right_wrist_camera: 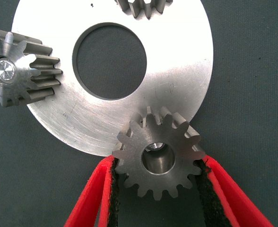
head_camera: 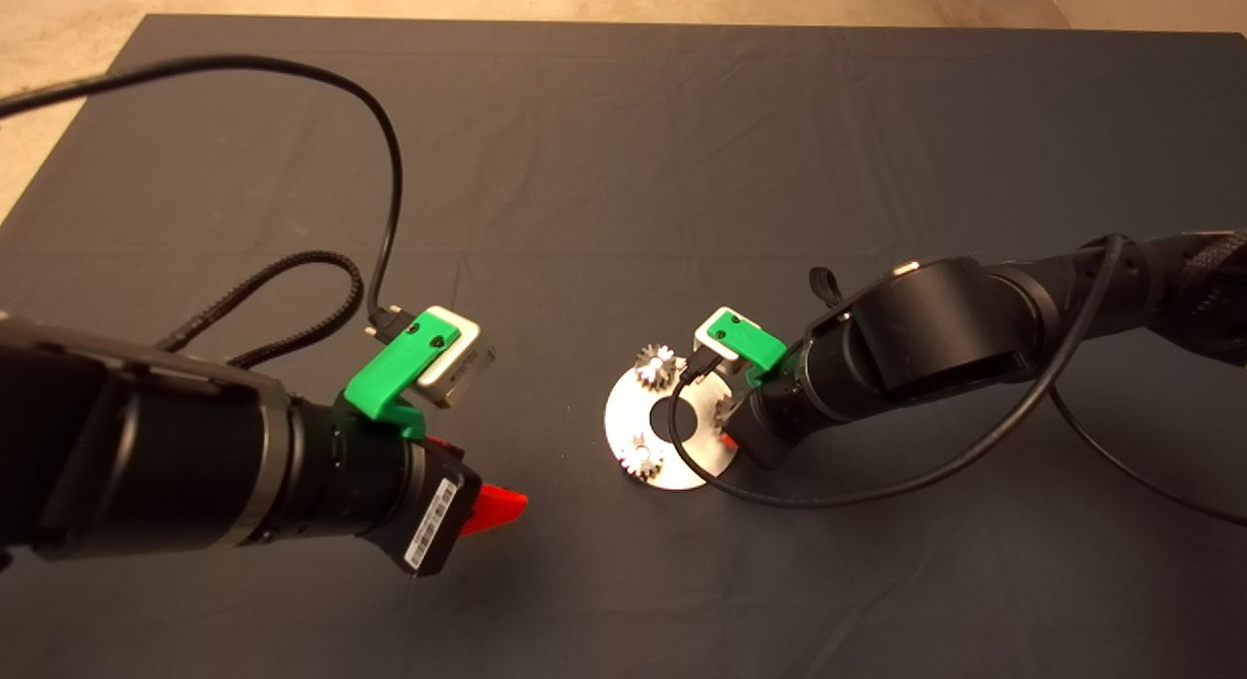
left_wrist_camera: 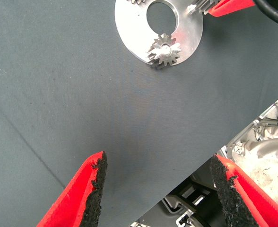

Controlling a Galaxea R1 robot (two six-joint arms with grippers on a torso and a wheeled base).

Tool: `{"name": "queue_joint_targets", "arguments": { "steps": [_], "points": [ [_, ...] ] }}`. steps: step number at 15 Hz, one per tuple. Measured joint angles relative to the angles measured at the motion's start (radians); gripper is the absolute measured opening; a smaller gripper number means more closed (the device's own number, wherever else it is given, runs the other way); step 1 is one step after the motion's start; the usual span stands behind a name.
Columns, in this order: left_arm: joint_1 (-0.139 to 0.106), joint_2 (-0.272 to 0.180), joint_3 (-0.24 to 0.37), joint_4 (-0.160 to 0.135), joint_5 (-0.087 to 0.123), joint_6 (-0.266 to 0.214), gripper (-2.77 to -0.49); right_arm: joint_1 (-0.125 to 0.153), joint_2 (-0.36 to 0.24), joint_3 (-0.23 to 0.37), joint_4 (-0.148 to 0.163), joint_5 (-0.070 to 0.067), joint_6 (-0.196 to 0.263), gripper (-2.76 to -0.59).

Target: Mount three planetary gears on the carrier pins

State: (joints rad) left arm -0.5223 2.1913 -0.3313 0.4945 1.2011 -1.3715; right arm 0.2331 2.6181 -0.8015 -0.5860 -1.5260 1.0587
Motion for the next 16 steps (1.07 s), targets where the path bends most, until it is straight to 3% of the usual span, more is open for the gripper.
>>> {"name": "queue_joint_targets", "arguments": {
  "steps": [16],
  "points": [
    [0.0, 0.0, 0.0, 0.0, 0.0, 0.0, -1.77, -0.021, 0.0, 0.0, -0.009, 0.0, -0.004, -2.38]
  ]
}}
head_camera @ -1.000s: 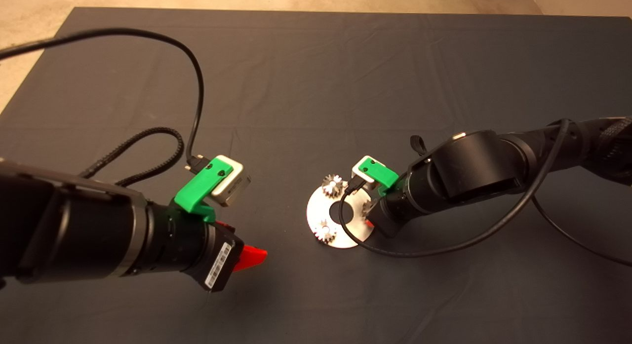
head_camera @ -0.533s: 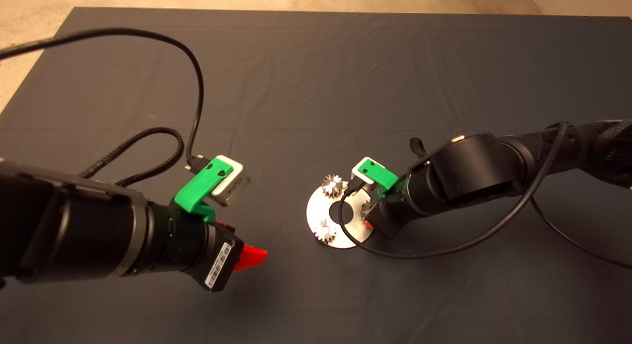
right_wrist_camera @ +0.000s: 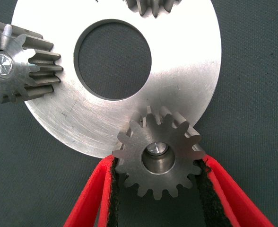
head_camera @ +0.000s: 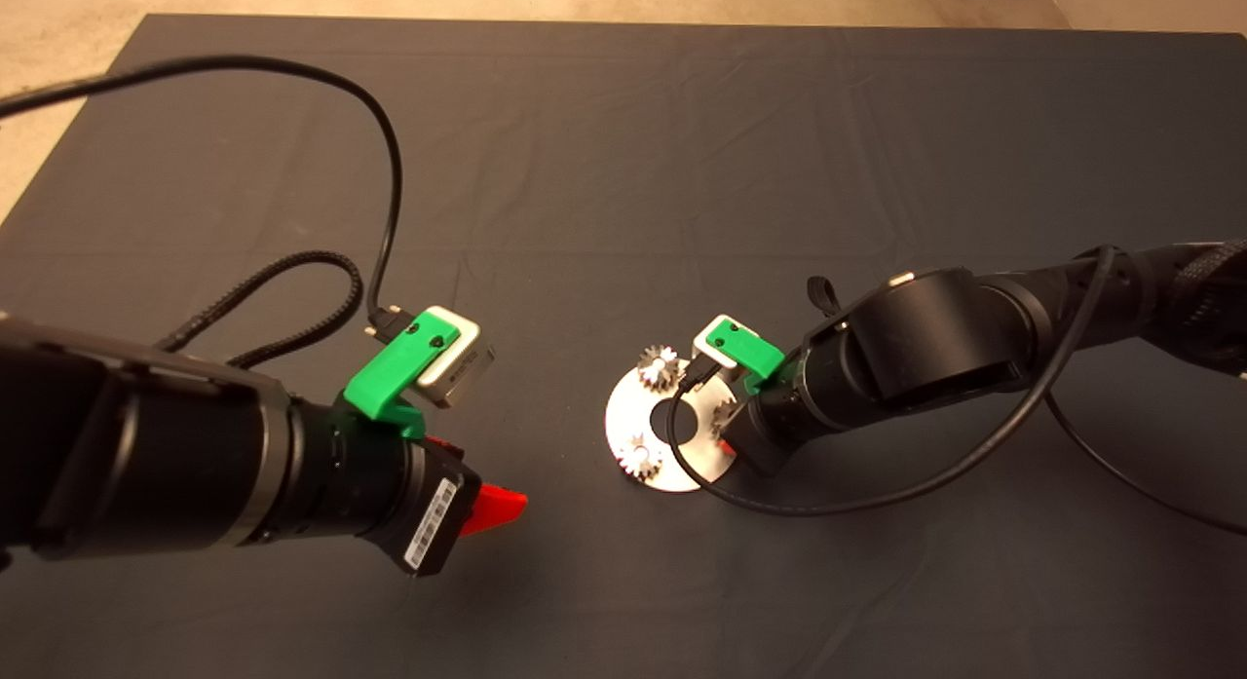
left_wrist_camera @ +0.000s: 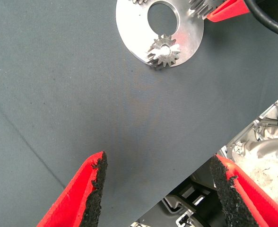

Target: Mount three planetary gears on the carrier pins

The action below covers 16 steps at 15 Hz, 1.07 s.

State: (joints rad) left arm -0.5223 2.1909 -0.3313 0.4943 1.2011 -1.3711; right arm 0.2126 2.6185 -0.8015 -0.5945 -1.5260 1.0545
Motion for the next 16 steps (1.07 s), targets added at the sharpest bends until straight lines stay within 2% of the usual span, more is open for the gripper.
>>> {"name": "queue_joint_targets", "arguments": {
  "steps": [16],
  "points": [
    [0.0, 0.0, 0.0, 0.004, 0.0, 0.0, -1.77, -0.01, -0.006, 0.0, -0.009, 0.004, 0.0, -2.37]
  ]
}}
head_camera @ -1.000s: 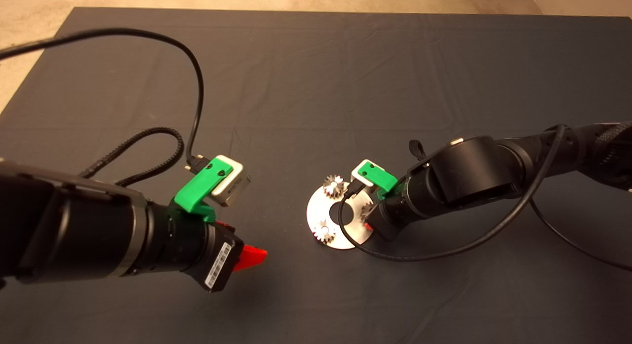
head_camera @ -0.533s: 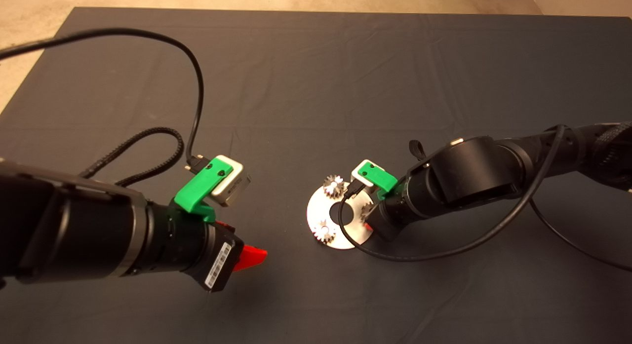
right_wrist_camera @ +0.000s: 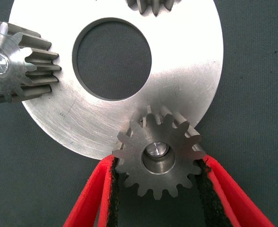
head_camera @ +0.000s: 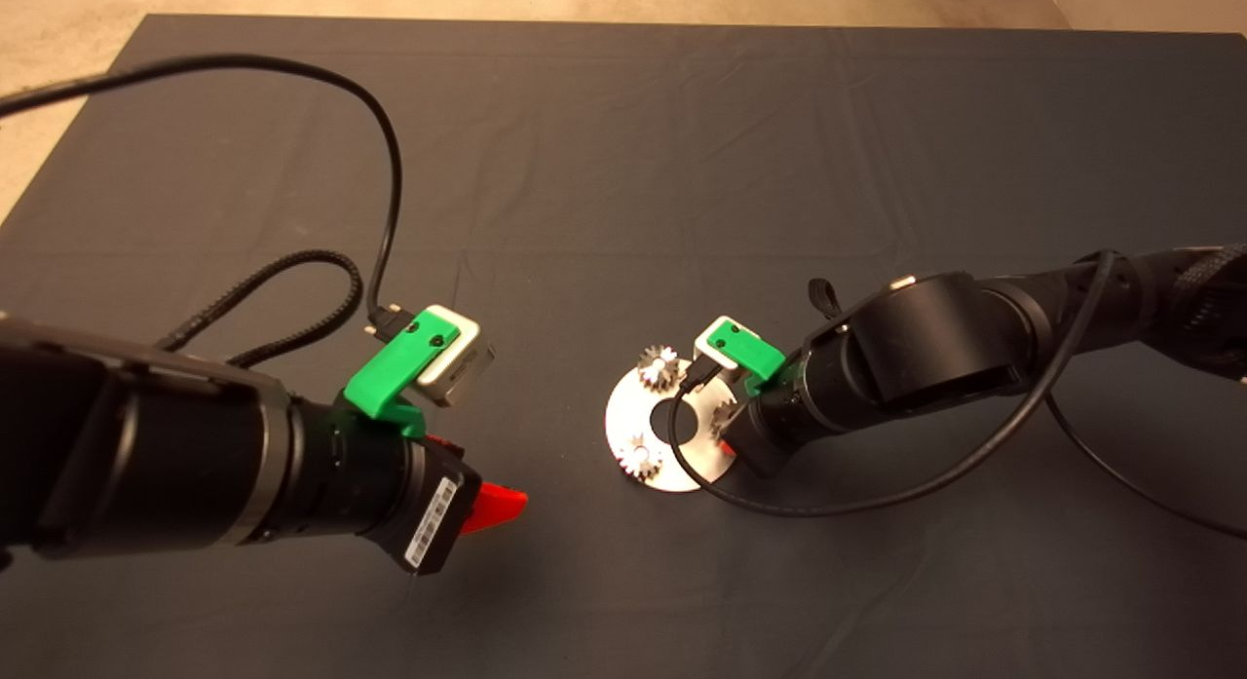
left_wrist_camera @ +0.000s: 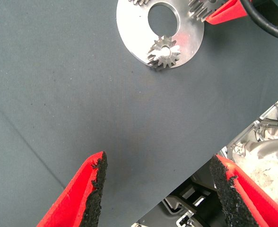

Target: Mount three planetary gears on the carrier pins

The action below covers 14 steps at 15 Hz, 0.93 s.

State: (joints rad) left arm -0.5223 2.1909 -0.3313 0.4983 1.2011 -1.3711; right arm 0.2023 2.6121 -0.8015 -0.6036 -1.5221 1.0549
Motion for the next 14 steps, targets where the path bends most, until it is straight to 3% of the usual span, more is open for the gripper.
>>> {"name": "queue_joint_targets", "arguments": {
  "steps": [8, 14],
  "points": [
    [0.0, -0.003, 0.0, 0.0, 0.0, 0.004, -1.77, 0.0, -0.009, 0.006, 0.0, 0.008, 0.0, -2.33],
    [0.0, -0.003, 0.0, 0.0, 0.0, 0.004, -1.77, 0.0, -0.009, 0.011, 0.001, 0.002, 0.0, -2.21]
  ]
}}
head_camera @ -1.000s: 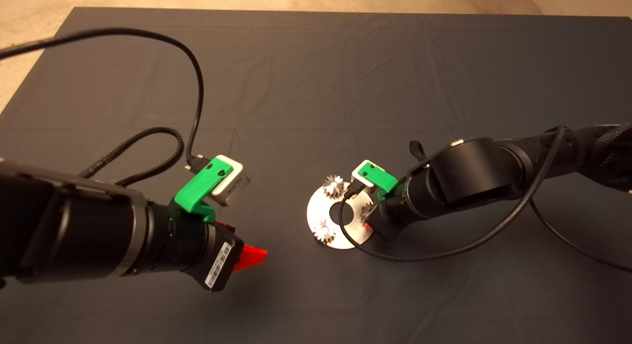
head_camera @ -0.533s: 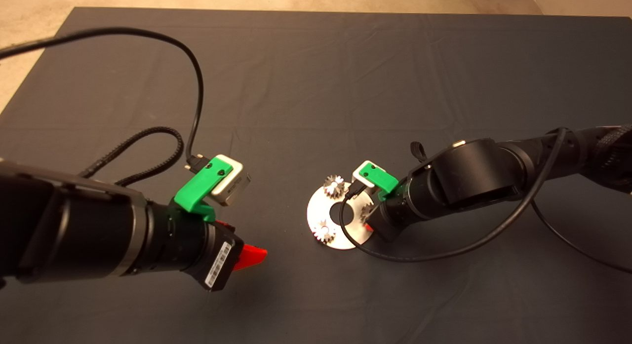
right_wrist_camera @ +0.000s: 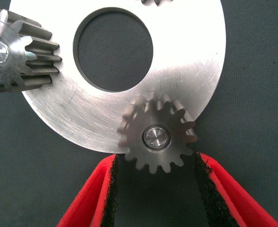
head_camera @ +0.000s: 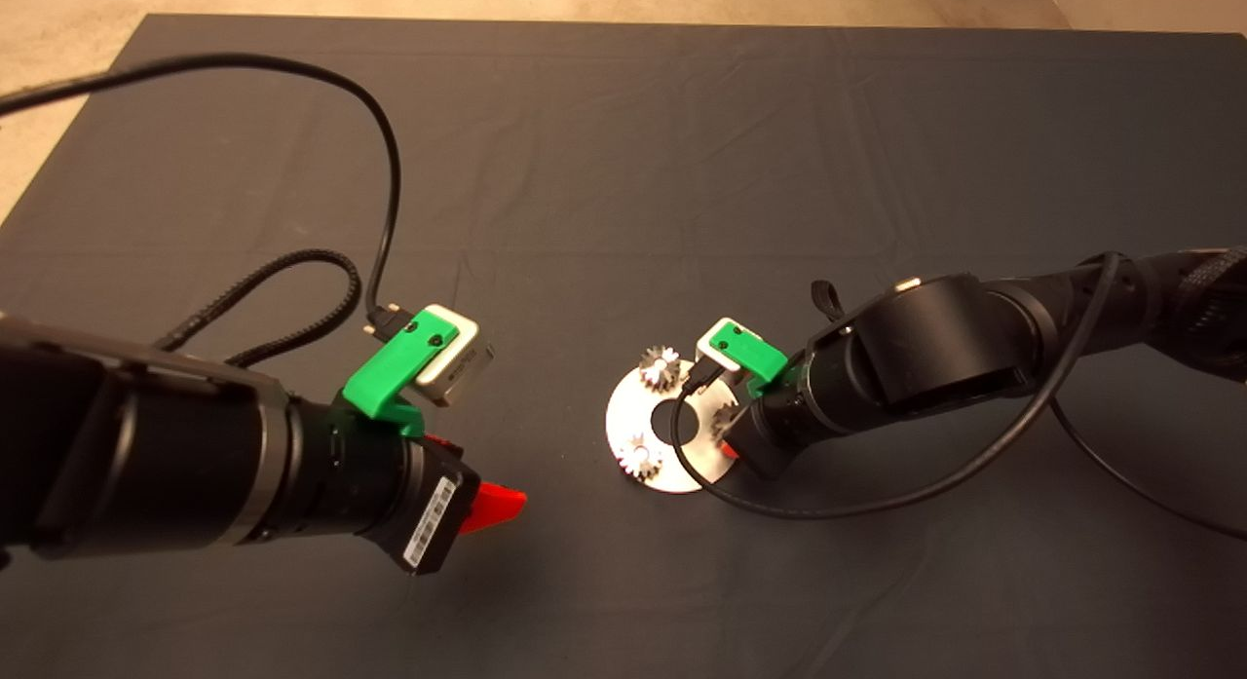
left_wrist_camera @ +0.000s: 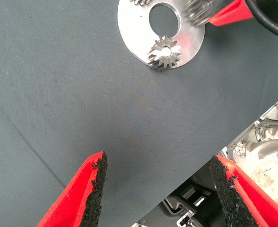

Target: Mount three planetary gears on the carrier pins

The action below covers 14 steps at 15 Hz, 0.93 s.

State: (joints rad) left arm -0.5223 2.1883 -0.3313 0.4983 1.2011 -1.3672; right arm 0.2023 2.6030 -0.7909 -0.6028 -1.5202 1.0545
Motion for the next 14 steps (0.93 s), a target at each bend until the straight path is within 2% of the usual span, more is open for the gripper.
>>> {"name": "queue_joint_targets", "arguments": {
  "steps": [3, 8, 10, 11, 12, 13, 14],
  "points": [
    [0.0, 0.0, 0.0, 0.0, 0.0, 0.0, -1.77, 0.0, -0.002, 0.004, 0.0, 0.0, 0.0, -2.07],
    [0.0, 0.0, 0.0, 0.0, 0.0, 0.0, -1.77, 0.0, -0.002, 0.014, 0.0, 0.0, 0.0, -2.07],
    [0.0, 0.0, 0.0, 0.0, 0.0, 0.0, -1.77, 0.004, -0.01, 0.061, 0.0, 0.0, 0.001, -2.07],
    [0.0, 0.0, 0.0, 0.0, 0.0, 0.0, -1.77, 0.02, -0.019, 0.103, 0.0, 0.001, 0.011, -2.07],
    [0.0, 0.001, 0.0, 0.001, 0.0, 0.0, -1.77, 0.053, -0.033, 0.133, 0.0, 0.001, 0.026, -2.07],
    [0.0, 0.001, 0.0, 0.0, 0.0, 0.0, -1.77, 0.111, -0.06, 0.164, 0.0, 0.001, 0.058, -2.07],
    [0.0, 0.003, 0.0, 0.001, 0.0, 0.0, -1.77, 0.18, -0.105, 0.207, 0.0, 0.001, 0.111, -2.07]
  ]
}}
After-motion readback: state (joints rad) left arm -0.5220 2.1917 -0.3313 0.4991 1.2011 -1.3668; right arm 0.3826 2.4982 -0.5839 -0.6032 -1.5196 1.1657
